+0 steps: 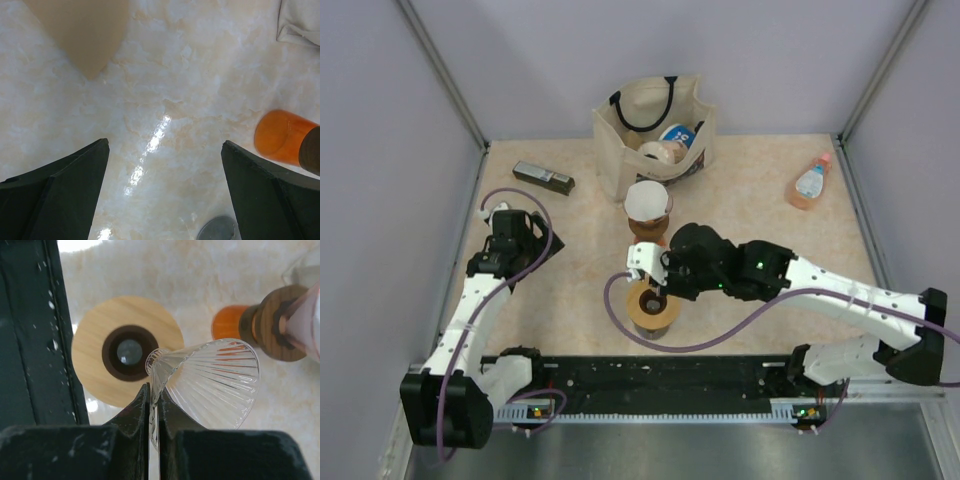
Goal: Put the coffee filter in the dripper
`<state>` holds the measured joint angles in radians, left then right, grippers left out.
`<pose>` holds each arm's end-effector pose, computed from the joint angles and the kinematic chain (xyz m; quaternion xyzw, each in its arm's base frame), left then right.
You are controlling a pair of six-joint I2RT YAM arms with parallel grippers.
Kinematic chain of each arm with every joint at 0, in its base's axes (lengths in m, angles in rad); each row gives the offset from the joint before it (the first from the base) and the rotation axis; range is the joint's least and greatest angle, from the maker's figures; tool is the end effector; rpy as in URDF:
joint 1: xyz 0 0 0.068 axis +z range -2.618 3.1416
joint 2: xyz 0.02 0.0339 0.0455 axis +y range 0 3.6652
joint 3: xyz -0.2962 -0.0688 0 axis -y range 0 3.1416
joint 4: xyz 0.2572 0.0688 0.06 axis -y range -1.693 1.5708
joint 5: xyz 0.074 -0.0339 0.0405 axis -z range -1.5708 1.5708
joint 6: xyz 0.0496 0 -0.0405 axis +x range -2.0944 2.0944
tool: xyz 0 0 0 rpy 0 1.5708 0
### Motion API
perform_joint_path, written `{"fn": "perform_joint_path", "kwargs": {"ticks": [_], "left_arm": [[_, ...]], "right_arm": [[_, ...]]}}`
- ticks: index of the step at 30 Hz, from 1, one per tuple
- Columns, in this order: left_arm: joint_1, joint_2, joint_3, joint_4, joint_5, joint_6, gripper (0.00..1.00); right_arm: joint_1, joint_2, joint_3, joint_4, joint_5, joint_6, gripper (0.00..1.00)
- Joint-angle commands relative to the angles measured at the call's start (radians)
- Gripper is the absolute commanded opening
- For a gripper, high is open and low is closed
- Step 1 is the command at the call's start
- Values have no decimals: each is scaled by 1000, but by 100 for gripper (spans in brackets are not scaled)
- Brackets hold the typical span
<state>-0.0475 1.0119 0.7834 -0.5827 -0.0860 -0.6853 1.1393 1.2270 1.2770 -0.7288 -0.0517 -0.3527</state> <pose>0.2120 -0.0058 0.2753 -0.3060 0.8761 -0.0954 0.3601 0.1107 0.2465 0.3876 -0.6203 0.6548 0.1868 0.3894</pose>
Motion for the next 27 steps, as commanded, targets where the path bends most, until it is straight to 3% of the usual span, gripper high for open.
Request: {"fn": "perform_joint_path", "kwargs": {"ticks": [1, 13, 19, 27], "left_arm": [[5, -21, 10, 40, 22, 16, 99], [5, -24, 5, 44, 29, 18, 99], [5, -30, 8, 40, 35, 20, 99], [5, -47, 4, 46, 115, 18, 99]], "right_arm": [[28, 49, 84, -135, 138, -130, 0], [89, 111, 136, -152, 110, -173, 0], [108, 109, 139, -164, 6, -204, 0], [126, 158, 124, -164, 1, -238, 0]]}}
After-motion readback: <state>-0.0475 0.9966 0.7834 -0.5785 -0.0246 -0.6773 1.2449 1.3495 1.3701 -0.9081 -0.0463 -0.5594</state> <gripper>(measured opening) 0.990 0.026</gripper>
